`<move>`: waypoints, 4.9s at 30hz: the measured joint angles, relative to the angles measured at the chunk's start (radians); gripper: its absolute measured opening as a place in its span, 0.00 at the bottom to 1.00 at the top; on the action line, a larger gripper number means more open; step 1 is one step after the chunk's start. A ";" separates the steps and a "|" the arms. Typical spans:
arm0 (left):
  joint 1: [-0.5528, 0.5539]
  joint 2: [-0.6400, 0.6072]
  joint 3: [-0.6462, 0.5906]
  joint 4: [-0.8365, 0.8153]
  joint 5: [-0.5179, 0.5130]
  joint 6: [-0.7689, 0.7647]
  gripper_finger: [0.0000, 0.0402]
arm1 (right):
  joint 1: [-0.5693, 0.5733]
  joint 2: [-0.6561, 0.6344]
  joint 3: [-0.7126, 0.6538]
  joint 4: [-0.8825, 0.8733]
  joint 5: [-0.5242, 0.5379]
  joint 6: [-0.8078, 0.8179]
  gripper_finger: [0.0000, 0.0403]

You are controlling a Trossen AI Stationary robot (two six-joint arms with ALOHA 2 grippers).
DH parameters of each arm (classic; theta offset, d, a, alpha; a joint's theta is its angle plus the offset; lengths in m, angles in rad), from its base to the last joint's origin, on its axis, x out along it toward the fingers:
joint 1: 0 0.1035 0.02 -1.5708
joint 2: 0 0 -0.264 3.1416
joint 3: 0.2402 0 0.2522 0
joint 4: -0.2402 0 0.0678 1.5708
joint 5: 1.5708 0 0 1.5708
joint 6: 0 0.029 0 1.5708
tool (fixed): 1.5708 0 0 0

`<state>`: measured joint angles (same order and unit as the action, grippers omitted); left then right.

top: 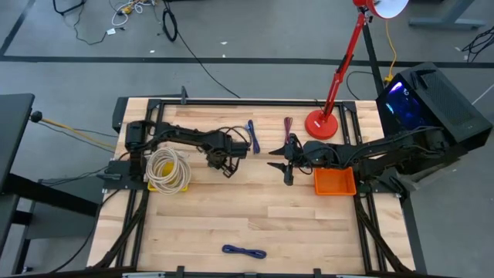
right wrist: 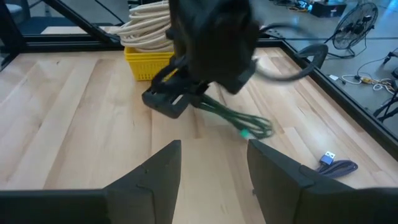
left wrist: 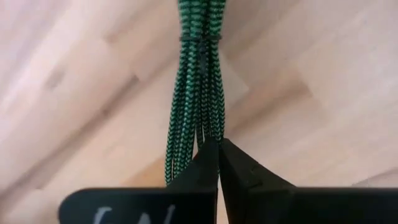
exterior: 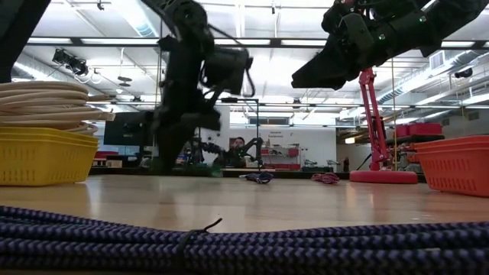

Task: Pick & Place USB Port
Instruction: Put the green charger cable into the orange basket

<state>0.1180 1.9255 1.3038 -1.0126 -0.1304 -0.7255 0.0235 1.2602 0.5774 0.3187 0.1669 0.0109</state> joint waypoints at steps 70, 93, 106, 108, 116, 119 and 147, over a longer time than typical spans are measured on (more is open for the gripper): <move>-0.417 -0.076 0.488 0.193 -0.781 0.347 0.00 | -0.013 0.000 0.000 0.693 -0.097 0.013 0.03; -0.420 -0.148 0.489 0.045 -1.008 0.383 0.34 | -0.008 -0.378 0.001 0.092 0.022 0.049 0.02; -0.420 -0.180 0.489 -0.405 -0.992 -0.001 0.36 | 0.299 -0.752 0.001 -0.609 0.421 0.260 0.02; -0.420 -0.180 0.489 -0.430 -0.993 -0.021 0.36 | 0.343 -0.766 0.001 -0.691 0.467 0.316 0.02; -0.420 -0.180 0.489 -0.436 -0.992 -0.023 0.36 | 0.433 -0.771 0.001 -0.940 0.531 0.513 0.02; -0.420 -0.180 0.489 -0.436 -0.992 -0.023 0.36 | 0.448 -0.771 0.021 -1.045 0.528 0.571 0.02; -0.420 -0.179 0.489 -0.436 -0.990 -0.023 0.36 | 0.472 -0.639 0.197 -1.649 0.103 0.918 0.02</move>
<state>-0.3016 1.7466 1.7927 -1.4490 -1.1206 -0.7486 0.4957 0.6212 0.7746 -1.3304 0.2695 0.9285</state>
